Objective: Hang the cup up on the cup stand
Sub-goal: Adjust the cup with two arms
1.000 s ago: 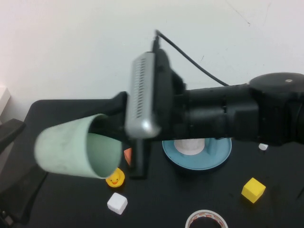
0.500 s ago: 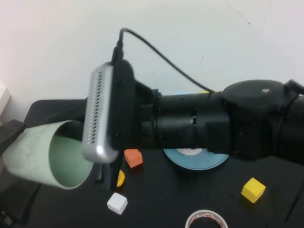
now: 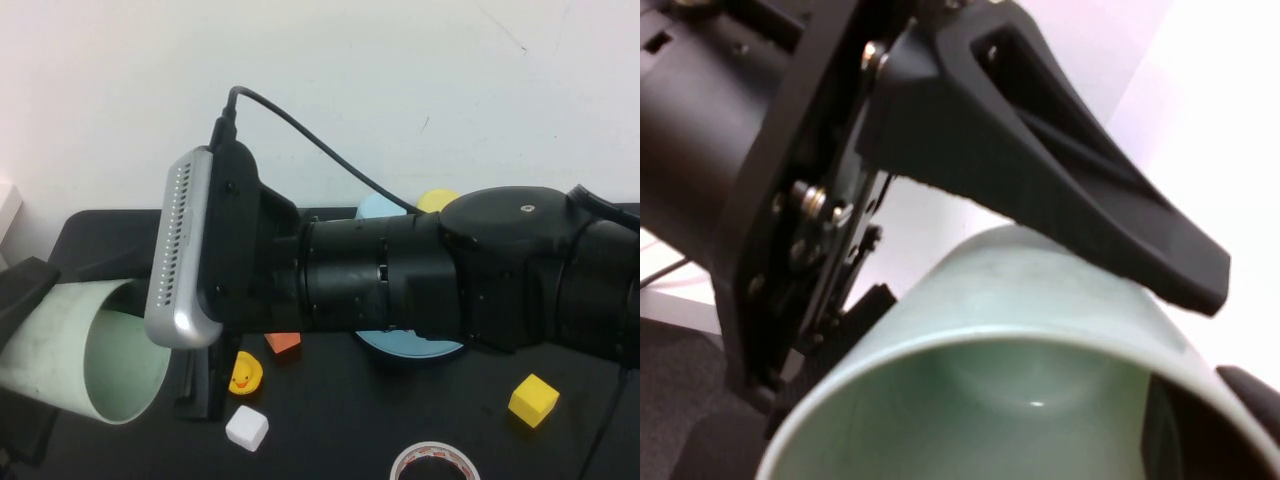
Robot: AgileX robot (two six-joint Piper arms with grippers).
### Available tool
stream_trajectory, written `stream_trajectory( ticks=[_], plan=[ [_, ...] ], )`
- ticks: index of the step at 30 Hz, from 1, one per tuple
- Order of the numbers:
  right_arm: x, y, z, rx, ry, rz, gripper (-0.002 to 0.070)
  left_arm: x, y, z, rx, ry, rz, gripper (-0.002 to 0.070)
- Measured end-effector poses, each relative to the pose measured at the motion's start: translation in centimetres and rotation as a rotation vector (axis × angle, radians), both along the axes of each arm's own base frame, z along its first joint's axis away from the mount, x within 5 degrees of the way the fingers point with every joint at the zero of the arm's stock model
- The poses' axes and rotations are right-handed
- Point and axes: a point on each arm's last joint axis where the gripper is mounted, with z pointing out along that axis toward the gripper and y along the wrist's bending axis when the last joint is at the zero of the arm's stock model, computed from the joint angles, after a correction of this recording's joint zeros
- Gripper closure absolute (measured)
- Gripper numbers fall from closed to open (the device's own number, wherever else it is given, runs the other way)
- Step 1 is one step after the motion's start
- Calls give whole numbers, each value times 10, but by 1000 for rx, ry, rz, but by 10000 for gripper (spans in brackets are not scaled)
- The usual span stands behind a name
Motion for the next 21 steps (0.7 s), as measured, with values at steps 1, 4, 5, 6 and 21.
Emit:
stream_trajectory(
  ticks=[1,4,5,6,21],
  plan=[
    [0,0,0,0,1,-1,653,0,0,0,1,-1,2,68],
    [0,0,0,-1,1,-3,653,0,0,0,0,-1,5,69],
    [0,0,0,-1,1,-3,653,0,0,0,0,-1,5,69],
    [0,0,0,-1,1,-5,653,0,0,0,0,-1,5,69],
    [-1,2,-1,-5,0,0,519,0,1,0,32,-19,10,99]
  ],
)
